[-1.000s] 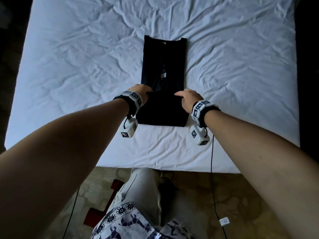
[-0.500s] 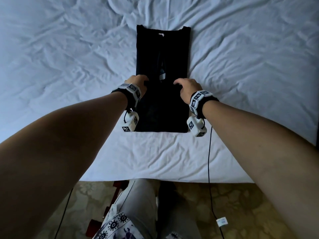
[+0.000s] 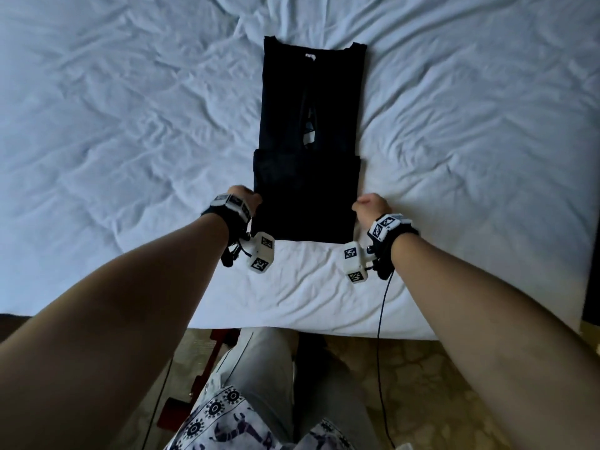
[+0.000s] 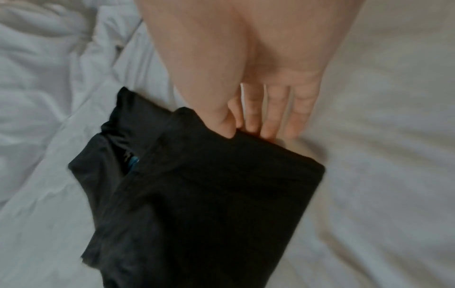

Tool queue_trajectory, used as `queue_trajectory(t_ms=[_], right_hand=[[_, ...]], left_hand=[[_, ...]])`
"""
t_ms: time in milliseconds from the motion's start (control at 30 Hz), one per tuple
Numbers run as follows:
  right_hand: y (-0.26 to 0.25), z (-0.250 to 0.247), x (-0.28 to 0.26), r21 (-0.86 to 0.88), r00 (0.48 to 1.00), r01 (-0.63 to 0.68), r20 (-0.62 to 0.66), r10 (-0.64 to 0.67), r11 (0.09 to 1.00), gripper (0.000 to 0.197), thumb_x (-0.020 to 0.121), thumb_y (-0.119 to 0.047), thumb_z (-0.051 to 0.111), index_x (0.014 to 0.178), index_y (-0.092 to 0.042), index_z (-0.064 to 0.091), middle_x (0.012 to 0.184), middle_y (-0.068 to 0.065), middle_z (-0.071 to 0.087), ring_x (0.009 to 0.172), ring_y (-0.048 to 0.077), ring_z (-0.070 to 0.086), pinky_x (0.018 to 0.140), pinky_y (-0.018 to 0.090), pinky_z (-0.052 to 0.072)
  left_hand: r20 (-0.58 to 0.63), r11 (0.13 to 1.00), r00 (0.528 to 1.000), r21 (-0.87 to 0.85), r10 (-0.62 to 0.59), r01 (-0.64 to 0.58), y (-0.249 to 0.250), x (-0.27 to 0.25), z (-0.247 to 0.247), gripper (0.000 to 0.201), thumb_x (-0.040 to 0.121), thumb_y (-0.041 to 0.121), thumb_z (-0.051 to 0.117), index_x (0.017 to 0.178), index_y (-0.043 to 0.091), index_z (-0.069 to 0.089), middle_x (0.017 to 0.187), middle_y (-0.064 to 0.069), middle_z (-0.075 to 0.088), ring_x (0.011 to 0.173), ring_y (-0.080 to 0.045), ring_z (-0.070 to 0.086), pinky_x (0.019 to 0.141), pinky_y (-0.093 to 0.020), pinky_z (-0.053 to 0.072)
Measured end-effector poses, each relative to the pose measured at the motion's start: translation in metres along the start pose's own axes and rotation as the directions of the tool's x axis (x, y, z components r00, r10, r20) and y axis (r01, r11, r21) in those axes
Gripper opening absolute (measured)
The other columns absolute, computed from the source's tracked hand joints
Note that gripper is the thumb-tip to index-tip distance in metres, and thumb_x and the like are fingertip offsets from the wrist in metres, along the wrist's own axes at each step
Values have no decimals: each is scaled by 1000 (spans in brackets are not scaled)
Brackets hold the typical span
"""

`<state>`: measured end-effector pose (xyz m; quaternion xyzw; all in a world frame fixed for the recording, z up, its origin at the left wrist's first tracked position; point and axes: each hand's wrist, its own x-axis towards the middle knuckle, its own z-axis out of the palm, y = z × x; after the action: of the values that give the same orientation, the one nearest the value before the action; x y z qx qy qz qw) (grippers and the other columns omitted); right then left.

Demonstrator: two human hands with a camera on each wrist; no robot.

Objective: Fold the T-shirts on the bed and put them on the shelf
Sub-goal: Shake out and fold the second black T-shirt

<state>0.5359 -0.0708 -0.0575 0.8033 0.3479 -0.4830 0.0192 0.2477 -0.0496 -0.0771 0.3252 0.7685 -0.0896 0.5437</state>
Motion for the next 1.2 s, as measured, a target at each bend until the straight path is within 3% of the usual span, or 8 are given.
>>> queue_trajectory(t_ms=[200, 367, 467, 633, 800, 933, 1033, 1200], right_hand=[[34, 20, -17, 143, 993, -96, 82, 85, 985, 23, 78, -24, 67, 91, -5, 65, 80, 11, 60, 76, 25, 56, 79, 47, 55], [45, 22, -23, 146, 984, -148, 125, 130, 978, 8, 79, -26, 67, 82, -19, 66, 89, 9, 69, 89, 29, 66, 87, 48, 56], [38, 19, -32, 161, 976, -173, 164, 146, 972, 23, 86, -16, 64, 107, -6, 66, 112, 17, 68, 87, 22, 63, 73, 36, 57], [35, 21, -43, 298, 944, -315, 197, 265, 901, 7, 91, -9, 57, 84, -9, 58, 81, 7, 67, 78, 16, 69, 83, 36, 57], [35, 27, -41, 410, 935, -345, 229, 271, 844, 8, 89, -13, 63, 90, -6, 61, 82, 8, 64, 71, 15, 67, 52, 24, 52], [30, 24, -45, 317, 915, -396, 219, 339, 862, 18, 91, -22, 64, 85, -5, 58, 67, 6, 54, 46, 13, 51, 38, 15, 37], [29, 20, -49, 252, 915, -386, 224, 335, 887, 20, 92, -27, 62, 82, -11, 57, 71, 6, 55, 57, 18, 51, 49, 23, 38], [38, 24, -52, 277, 912, -350, 317, 259, 895, 13, 94, -22, 59, 82, -16, 56, 104, 9, 60, 70, 14, 58, 59, 21, 51]], left_hand=[[2, 997, 1000, 72, -20, 20, -17, -29, 11, 26, 78, 28, 67, 90, 5, 69, 82, -13, 68, 75, -30, 65, 74, -35, 54], [59, 990, 996, 126, -72, 64, -35, -27, 19, 34, 76, 36, 71, 102, 15, 69, 104, -11, 70, 100, -30, 66, 90, -42, 55], [36, 993, 997, 101, -68, 64, -34, -35, 22, 40, 87, 24, 65, 120, 1, 62, 118, -16, 66, 107, -31, 65, 88, -36, 55], [119, 993, 987, -21, -111, 114, -37, -40, 26, 40, 95, 18, 57, 130, -2, 52, 124, -19, 62, 73, -20, 63, 63, -23, 54], [133, 985, 982, -96, -133, 146, -40, -39, 21, 27, 91, 31, 64, 109, 10, 60, 108, -11, 65, 100, -30, 65, 82, -38, 51], [171, 956, 971, -211, -169, 204, -45, -36, 21, 37, 86, 25, 70, 108, -4, 65, 103, -18, 69, 83, -30, 64, 82, -42, 51], [157, 967, 969, -144, -188, 211, -45, -45, 20, 26, 90, 29, 66, 93, 3, 65, 77, -11, 59, 60, -23, 51, 59, -30, 39], [165, 964, 973, -185, -163, 193, -52, -54, 16, 25, 92, 28, 61, 96, 4, 65, 86, -10, 65, 67, -23, 57, 66, -31, 44]])
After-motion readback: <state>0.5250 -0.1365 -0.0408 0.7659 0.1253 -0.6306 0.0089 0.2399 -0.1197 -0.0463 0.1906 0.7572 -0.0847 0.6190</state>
